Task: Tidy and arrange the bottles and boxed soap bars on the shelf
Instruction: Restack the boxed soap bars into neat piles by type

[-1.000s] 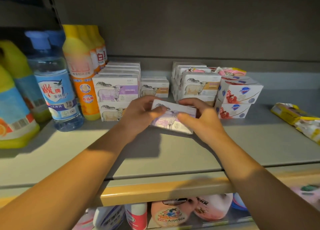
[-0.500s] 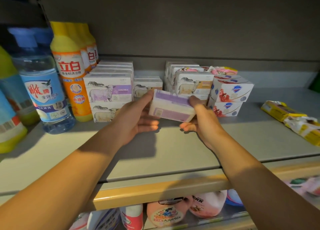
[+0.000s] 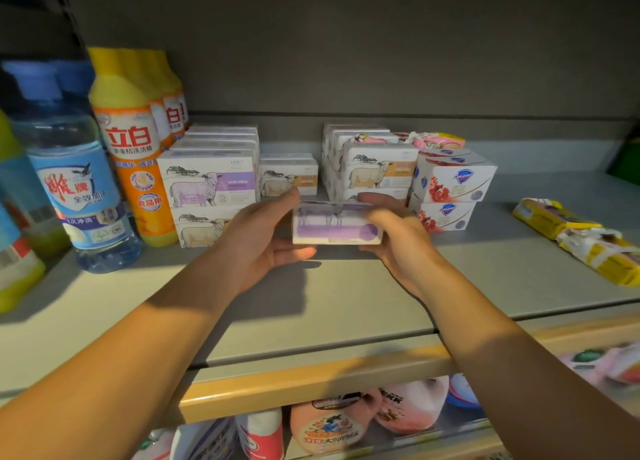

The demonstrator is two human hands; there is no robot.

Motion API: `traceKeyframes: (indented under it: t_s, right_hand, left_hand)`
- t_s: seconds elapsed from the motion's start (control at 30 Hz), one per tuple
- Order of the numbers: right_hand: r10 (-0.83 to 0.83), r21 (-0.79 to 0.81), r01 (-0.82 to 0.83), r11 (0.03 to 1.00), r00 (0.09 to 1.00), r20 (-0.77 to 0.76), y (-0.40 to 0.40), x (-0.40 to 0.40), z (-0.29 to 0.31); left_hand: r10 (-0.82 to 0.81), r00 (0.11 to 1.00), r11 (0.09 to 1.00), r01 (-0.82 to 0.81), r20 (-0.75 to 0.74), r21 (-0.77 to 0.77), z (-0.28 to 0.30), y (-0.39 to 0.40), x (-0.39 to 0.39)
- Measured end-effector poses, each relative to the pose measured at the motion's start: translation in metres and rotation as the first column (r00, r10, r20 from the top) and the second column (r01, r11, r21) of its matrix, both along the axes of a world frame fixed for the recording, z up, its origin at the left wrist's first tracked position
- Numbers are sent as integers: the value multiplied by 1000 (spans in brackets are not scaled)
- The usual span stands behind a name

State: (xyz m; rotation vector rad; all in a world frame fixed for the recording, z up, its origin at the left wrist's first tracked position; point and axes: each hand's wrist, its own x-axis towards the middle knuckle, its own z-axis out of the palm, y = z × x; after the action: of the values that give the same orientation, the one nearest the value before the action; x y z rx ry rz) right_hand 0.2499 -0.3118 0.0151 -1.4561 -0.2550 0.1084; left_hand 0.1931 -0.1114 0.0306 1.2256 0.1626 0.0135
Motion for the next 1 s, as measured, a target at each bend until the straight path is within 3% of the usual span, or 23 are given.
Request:
traceKeyframes:
  t_s: [0.13,0.27,0.33,0.5,0.67,0.73,0.87,1.0]
  right_hand:
    - [63,-141,-34,989,977,203,-1,-10,2]
    - [95,-246,-1,969,924,371,0,-14,-1]
    - [86,-279,27,960,918,386,1,-14,-1]
    - [59,-239,37,970,921,385,1,-9,1]
    - [18,-295,130,947,892,451,-1,-7,-1]
    - [10,-289,144,946,881,473,-1,-7,-2]
    - [9,-306,163,938,870,492,-2,-8,-2]
    - [-13,-158,93,983,894,448,-1,-10,2]
  left_hand:
    - [86,994,985,-94,64,144,-1,-2,-1]
    - [135,964,930,-203,229,305,-3,-6,0]
    - [129,929,859,-280,348,429,-2,-6,-1]
    - [97,792,768,-444,602,461,6,-8,-9]
    - [-48,652,496,-642,756,585,11,-13,-21]
    - [-100,619,454,-668,779,590,13,-14,-23]
    - [-108,629,433,-667,770,606,14,-14,-25]
    - [13,721,524,-595,693,610,11,-8,-20]
